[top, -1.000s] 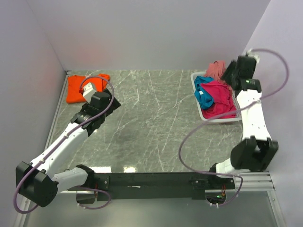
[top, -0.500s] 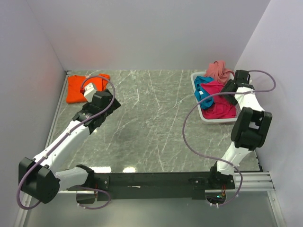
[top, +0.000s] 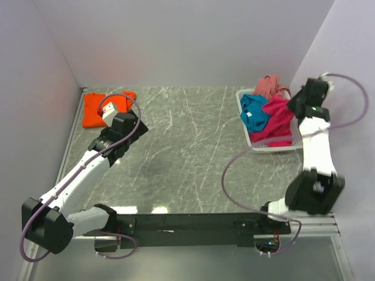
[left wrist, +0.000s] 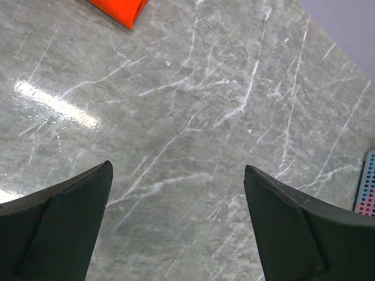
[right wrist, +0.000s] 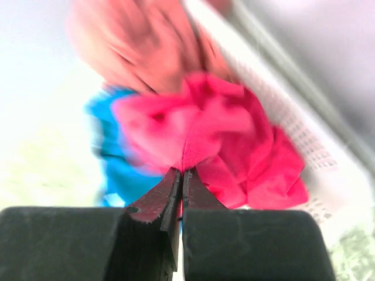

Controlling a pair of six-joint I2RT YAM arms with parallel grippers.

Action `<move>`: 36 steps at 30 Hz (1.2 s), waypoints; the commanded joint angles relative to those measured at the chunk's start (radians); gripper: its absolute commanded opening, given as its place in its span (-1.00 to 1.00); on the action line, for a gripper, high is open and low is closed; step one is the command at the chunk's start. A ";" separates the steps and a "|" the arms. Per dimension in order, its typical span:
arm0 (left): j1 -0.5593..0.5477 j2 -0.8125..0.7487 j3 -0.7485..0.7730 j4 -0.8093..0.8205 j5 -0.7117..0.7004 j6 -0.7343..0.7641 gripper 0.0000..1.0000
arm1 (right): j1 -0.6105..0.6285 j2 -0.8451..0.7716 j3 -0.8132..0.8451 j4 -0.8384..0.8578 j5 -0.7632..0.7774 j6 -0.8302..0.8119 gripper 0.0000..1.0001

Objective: Fold and stack the t-shirts
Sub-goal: Grab the tshirt from the pile, then move the tshirt to the center of the board

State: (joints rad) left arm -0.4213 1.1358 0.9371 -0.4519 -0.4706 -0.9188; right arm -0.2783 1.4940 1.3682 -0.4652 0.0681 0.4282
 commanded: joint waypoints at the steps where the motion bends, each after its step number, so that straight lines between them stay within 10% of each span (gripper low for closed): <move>1: 0.007 -0.037 0.006 0.045 0.024 0.009 0.99 | 0.002 -0.236 0.106 0.045 0.076 -0.022 -1.00; 6: 0.012 -0.041 0.012 0.048 0.043 0.008 0.99 | 0.037 -0.279 0.401 -0.042 -0.071 -0.071 -1.00; 15: 0.050 -0.044 0.034 0.019 0.075 -0.011 0.99 | 0.528 0.038 1.140 -0.170 -0.155 -0.187 -1.00; 26: 0.073 -0.110 0.020 -0.096 0.033 -0.092 0.99 | 0.831 0.089 0.951 0.073 -0.205 -0.072 -1.00; 36: 0.137 -0.075 -0.029 -0.107 0.052 -0.114 0.99 | 0.717 -0.288 -0.344 0.307 -0.378 -0.026 -0.92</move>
State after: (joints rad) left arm -0.3058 1.0325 0.9180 -0.5640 -0.4316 -1.0168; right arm 0.4633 1.2690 1.2545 -0.2726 -0.2066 0.4076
